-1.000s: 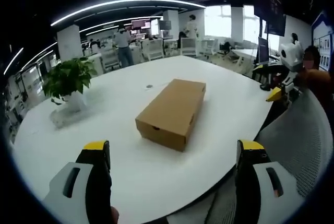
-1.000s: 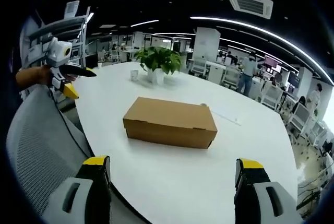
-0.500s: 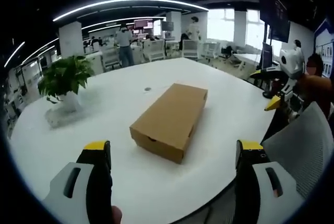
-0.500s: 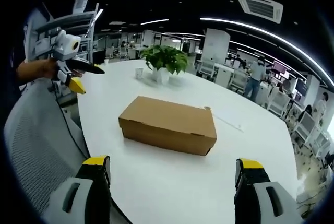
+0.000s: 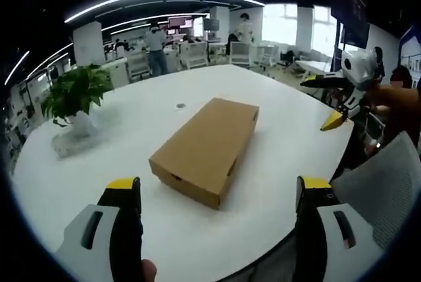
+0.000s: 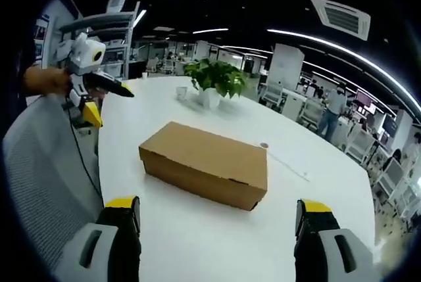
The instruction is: Operate the shoe box by opening the lid, removing the specified soft item, and placing it in the target area until the item is outside and the box remains undamaged.
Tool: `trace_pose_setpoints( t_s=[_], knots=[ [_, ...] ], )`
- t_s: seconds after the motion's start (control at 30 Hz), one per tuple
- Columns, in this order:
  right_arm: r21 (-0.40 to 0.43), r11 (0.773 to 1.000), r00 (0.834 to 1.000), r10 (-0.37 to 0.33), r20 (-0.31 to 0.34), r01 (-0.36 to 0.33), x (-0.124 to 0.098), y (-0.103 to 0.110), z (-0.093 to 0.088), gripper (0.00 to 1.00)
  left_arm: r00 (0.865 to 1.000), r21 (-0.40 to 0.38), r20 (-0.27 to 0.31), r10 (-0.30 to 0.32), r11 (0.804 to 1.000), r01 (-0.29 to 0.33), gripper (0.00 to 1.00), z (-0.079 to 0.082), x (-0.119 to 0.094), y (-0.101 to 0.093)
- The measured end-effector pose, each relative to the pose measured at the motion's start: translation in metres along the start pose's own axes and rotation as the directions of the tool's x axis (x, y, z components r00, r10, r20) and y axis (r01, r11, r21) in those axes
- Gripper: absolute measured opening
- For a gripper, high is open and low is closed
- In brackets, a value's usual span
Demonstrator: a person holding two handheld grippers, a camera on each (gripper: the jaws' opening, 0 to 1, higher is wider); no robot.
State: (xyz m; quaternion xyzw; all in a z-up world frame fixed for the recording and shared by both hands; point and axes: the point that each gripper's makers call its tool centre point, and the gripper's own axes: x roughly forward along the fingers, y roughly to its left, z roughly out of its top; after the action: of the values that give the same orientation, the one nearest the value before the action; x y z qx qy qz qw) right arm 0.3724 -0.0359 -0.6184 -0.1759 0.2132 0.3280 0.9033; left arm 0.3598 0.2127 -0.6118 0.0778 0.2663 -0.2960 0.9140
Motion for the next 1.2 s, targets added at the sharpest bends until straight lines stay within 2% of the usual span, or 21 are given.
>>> trace_pose_setpoints(
  t_s=[0.17,0.23,0.5,0.77,0.9,1.13,1.2],
  knots=[
    [-0.007,1.000,0.999,0.022,0.026,-0.022,0.015,-0.011,0.002,0.96,0.999,-0.043,0.008,0.036,0.998,-0.036,0.91,0.001,0.011,0.005],
    [-0.006,0.999,0.999,0.036,0.027,-0.035,0.021,-0.015,-0.001,0.94,1.000,-0.080,0.008,0.026,0.996,-0.026,0.91,0.000,0.016,0.003],
    [-0.060,0.993,0.994,0.106,-0.002,-0.106,0.044,-0.022,-0.010,0.88,0.997,-0.176,-0.059,0.040,0.983,-0.050,0.87,-0.023,0.043,0.014],
    [-0.078,0.988,0.990,0.133,-0.042,-0.136,0.062,-0.026,-0.019,0.86,0.995,-0.179,-0.081,0.055,0.981,-0.069,0.83,-0.035,0.062,0.022],
    [-0.061,0.988,0.988,0.138,-0.064,-0.142,0.073,-0.033,-0.025,0.85,0.994,-0.181,-0.092,0.060,0.981,-0.076,0.82,-0.043,0.073,0.026],
    [-0.005,0.991,0.987,0.134,-0.085,-0.135,0.094,-0.048,-0.037,0.77,0.993,-0.224,-0.110,0.052,0.972,-0.076,0.77,-0.060,0.094,0.030],
    [-0.004,0.991,0.988,0.135,-0.080,-0.136,0.098,-0.049,-0.036,0.76,0.994,-0.250,-0.093,0.055,0.965,-0.077,0.76,-0.059,0.094,0.030]
  ],
)
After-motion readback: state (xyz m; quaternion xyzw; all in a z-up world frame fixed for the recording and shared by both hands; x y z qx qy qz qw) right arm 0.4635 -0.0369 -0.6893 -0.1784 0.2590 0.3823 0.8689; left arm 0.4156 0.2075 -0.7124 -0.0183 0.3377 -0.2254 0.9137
